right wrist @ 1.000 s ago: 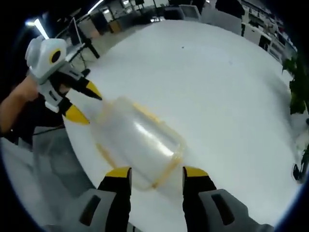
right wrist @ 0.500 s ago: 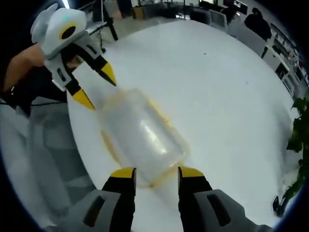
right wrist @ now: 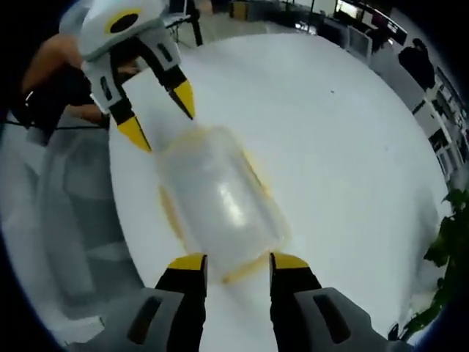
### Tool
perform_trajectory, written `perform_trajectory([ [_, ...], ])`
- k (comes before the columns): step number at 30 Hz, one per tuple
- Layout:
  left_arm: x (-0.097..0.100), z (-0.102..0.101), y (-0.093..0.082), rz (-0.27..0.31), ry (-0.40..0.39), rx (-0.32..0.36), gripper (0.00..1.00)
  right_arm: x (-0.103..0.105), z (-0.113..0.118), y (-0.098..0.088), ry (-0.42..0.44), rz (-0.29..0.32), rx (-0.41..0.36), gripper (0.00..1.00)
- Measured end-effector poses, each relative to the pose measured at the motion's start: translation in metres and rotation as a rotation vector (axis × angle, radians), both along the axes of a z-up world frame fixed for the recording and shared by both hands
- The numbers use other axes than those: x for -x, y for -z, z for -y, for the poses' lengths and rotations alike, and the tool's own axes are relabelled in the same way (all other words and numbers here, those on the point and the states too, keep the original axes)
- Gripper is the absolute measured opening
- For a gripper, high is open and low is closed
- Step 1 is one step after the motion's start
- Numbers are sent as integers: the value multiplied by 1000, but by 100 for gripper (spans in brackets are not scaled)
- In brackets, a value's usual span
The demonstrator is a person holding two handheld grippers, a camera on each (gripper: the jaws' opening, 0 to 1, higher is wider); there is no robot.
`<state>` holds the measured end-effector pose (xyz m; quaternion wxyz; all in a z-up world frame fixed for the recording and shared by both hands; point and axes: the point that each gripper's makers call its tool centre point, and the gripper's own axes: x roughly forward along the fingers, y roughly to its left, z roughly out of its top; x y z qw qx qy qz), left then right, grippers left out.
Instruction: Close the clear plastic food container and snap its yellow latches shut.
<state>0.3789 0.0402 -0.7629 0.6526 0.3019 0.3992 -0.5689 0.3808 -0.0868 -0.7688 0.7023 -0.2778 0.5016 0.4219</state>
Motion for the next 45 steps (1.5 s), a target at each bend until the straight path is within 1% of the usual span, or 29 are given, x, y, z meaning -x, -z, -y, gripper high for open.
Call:
perform_trajectory([
  [5,2,1,2,17,61,-28,37,2,-2,0,-62,5,10,32],
  [11,0,2,1,37,97,-38,37,5,-3,2,-123,1,26,31],
  [15,-2,5,1,53,117,-34,36,5,-5,2,-183,10,32,30],
  [20,-2,9,3,90,166,-47,36,8,-6,3,-231,9,42,30],
  [26,-4,12,4,101,179,-42,36,8,-8,5,-253,13,42,30],
  [37,-3,21,4,107,190,-20,36,7,-21,5,-278,27,16,28],
  [45,-4,29,4,111,197,-2,36,3,-30,5,-281,26,-9,27],
])
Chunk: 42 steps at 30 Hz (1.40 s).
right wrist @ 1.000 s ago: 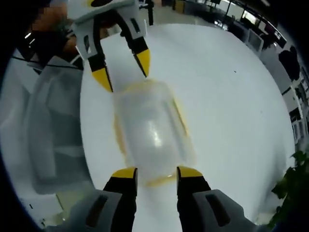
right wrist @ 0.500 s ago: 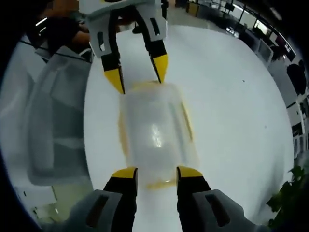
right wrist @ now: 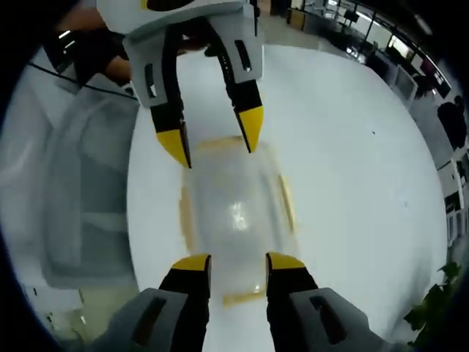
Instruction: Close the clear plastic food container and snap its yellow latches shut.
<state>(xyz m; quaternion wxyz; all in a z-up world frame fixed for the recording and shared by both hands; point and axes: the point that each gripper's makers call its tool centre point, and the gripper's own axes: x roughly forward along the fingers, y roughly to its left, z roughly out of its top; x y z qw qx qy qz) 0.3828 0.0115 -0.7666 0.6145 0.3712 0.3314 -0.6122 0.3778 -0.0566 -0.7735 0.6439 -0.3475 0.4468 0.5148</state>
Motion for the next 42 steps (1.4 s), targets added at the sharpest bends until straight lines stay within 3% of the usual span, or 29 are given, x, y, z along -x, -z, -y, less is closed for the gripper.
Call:
perform_trajectory([
  [26,0,27,4,-6,-9,50,36,-13,-13,-1,14,18,-64,26],
  [42,18,37,5,-30,-32,89,37,-32,-19,-5,14,51,-82,26],
])
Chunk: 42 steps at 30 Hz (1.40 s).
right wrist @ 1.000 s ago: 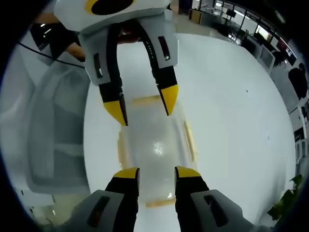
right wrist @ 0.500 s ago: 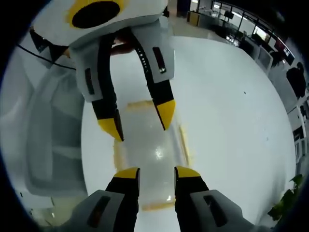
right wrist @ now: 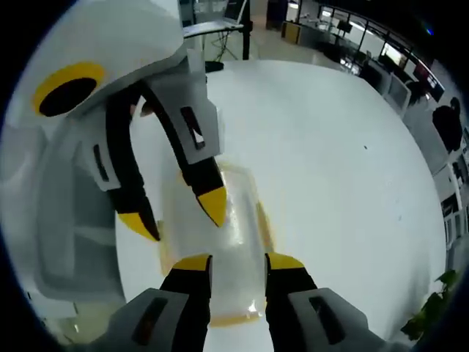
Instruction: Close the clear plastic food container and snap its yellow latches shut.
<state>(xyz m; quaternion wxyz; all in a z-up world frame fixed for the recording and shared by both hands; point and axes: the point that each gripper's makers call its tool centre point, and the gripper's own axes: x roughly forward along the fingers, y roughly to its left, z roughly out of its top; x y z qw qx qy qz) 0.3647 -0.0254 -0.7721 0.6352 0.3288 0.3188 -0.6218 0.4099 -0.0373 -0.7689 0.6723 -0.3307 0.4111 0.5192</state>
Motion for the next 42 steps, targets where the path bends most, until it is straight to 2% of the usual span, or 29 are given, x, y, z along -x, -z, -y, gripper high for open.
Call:
perform_trajectory([
  [10,15,-2,9,15,3,-14,39,-8,-5,4,-7,-5,-2,31],
  [11,14,-1,8,37,7,-7,39,-9,-6,4,-10,-4,-2,31],
  [18,17,0,10,74,-28,-8,43,-13,-9,9,-40,-18,9,34],
  [25,15,1,12,133,-82,-4,40,-13,-10,17,-73,-59,42,33],
  [28,15,0,14,187,-64,-28,40,-15,-12,16,-80,-73,32,31],
  [34,13,0,15,225,-75,-44,39,-14,-13,18,-102,-139,31,30],
  [38,11,0,17,301,-25,-96,37,-14,-14,19,-124,-165,32,30],
  [42,11,2,19,310,-34,-105,38,-12,-14,20,-149,-185,56,30],
])
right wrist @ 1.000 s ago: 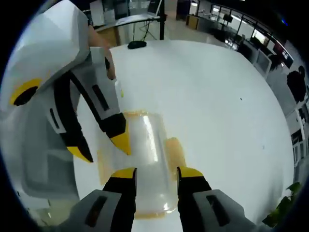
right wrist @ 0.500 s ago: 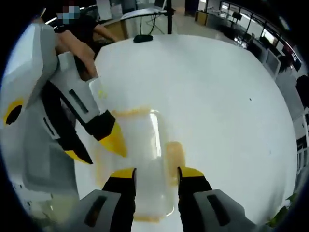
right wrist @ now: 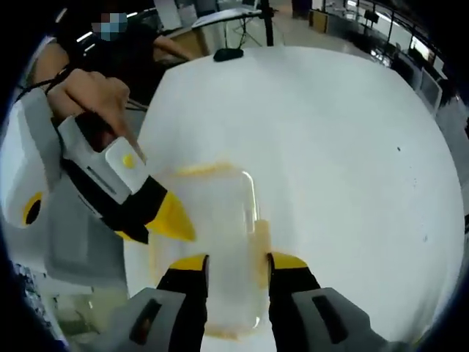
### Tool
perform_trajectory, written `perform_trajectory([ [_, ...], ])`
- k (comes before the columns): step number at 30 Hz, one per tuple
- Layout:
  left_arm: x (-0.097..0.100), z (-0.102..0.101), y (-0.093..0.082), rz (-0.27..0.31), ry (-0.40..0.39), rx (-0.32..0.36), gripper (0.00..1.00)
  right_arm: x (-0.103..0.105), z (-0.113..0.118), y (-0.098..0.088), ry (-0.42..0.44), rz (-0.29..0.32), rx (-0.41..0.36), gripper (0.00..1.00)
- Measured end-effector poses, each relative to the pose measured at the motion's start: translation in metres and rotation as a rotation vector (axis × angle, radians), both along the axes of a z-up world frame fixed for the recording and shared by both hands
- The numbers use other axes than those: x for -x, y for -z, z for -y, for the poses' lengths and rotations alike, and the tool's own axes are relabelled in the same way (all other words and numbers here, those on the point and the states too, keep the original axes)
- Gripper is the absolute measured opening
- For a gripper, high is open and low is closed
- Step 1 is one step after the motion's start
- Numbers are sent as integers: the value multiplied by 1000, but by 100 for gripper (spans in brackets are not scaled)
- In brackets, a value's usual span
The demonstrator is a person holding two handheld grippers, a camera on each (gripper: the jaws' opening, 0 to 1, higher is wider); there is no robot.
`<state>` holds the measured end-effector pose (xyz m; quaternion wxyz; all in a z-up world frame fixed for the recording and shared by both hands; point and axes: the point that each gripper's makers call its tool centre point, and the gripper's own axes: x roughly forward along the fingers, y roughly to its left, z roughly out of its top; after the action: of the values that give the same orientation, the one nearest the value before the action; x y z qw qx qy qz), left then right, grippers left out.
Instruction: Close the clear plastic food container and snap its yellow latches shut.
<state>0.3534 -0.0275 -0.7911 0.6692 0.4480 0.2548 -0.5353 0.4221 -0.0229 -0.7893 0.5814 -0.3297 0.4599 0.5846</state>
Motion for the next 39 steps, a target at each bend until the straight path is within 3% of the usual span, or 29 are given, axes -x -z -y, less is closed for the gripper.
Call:
perform_trajectory([
  [5,-1,1,0,3,-29,-4,38,1,-2,2,-54,-11,52,29],
  [11,-2,0,1,14,-54,0,34,2,-2,4,-61,-23,103,28],
  [12,5,4,3,-15,-11,9,32,1,-4,4,-62,-31,101,28],
  [13,-2,-3,2,10,-51,7,32,0,-2,4,-58,-36,114,28],
  [16,-3,-2,3,13,-68,7,32,1,-2,6,-62,-57,145,26],
  [18,-2,-2,1,6,-57,9,31,3,-4,7,-55,-97,145,26],
  [31,-2,1,2,53,-59,21,35,6,-1,3,-73,-56,109,29],
  [39,1,1,-1,-28,-56,5,36,8,-4,3,-35,-37,94,31],
])
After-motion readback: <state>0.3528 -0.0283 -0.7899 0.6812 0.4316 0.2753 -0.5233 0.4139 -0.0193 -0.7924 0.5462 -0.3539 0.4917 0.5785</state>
